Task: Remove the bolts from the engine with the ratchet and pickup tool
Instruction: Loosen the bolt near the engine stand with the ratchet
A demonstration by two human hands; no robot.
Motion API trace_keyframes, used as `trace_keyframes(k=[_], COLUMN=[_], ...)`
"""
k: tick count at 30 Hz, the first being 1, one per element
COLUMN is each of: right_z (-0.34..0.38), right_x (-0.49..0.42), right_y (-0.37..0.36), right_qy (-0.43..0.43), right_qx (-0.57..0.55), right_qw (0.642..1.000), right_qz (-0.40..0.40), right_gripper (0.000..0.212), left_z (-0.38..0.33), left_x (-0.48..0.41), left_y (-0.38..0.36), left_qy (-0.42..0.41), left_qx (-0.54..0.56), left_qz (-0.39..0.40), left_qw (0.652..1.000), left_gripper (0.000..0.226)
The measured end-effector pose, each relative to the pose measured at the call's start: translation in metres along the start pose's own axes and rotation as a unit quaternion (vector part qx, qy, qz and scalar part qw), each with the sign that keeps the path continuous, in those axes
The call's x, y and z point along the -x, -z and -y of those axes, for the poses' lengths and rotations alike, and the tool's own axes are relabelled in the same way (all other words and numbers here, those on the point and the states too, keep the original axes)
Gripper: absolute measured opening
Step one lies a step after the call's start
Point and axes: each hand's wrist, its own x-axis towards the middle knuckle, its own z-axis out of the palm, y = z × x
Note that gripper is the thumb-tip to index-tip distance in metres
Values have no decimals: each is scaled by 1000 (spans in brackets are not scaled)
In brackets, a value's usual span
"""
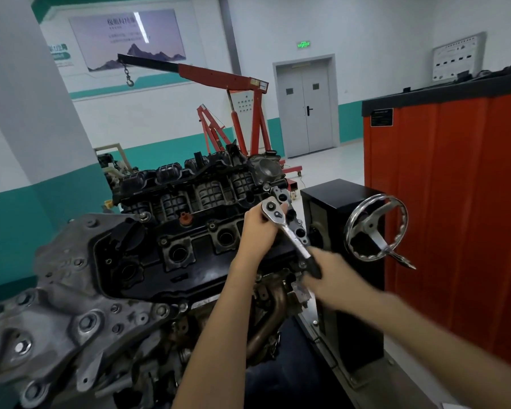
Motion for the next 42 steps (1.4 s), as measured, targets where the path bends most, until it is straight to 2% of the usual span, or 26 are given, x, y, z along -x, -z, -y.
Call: trace_keyframes(k=[2, 3, 5, 7, 9, 11, 14, 17, 19, 22, 25, 28, 30, 32, 34, 36, 39, 42], right_z=[-7, -6, 1, -1, -12, -16, 6, 26, 16, -13, -15, -6, -11, -10, 3, 23, 33, 0], right_x=[-16, -29, -51, -54, -35, -5, 14, 10, 8, 0, -29, -46, -32, -3, 14, 11, 8, 8], right_y=[52, 75, 101, 97, 69, 24, -45, -76, -59, 6, 77, 88, 61, 18, -29, -68, -84, -31], right_qy=[19, 38, 73, 72, 41, 10, -38, -49, -43, -13, 41, 72, 43, -2, -35, -51, -44, -30], right_qx=[126, 208, 319, 332, 255, 85, -133, -197, -145, 2, 217, 315, 267, 88, -63, -142, -177, -57], right_qw=[989, 974, 943, 940, 966, 995, 986, 973, 984, 1000, 974, 946, 962, 995, 993, 980, 975, 997], right_qz=[72, 81, 66, 34, -8, -45, -88, -108, -89, 4, 42, 11, -25, -56, -95, -130, -126, -51], right_gripper=[22, 16, 9, 9, 17, 18, 9, 9, 8, 11, 14, 13, 15, 13, 11, 16, 16, 15], left_z=[0, 0, -1, 0, 4, 7, 9, 7, 6, 5, 5, 11, 15, 16, 16, 17, 17, 14], left_x=[-2, -2, -1, 1, 2, 5, 6, 3, 2, -4, -8, -6, -3, -2, 0, 0, -2, -6], left_y=[-2, -2, -2, -4, -8, -13, -17, -12, -7, -6, -10, -5, -4, -8, -13, -14, -7, -4], left_qy=[-10, -14, -14, -8, -8, -7, -25, -35, -23, -15, -13, 0, 9, -6, -9, -15, -11, 3], left_qx=[-28, -39, -41, -35, -19, 8, 27, 12, -2, -37, -59, -43, -22, -7, 8, 21, 22, -1], left_qz=[8, 12, 9, -8, -30, -39, -50, -45, -12, 11, 7, -24, -40, -50, -63, -70, -44, -12], left_qw=[1000, 999, 999, 999, 999, 999, 998, 998, 1000, 999, 998, 999, 999, 999, 998, 997, 999, 1000], left_gripper=[42, 40, 34, 29, 37, 46, 49, 49, 53, 46, 20, 21, 20, 35, 44, 44, 44, 46])
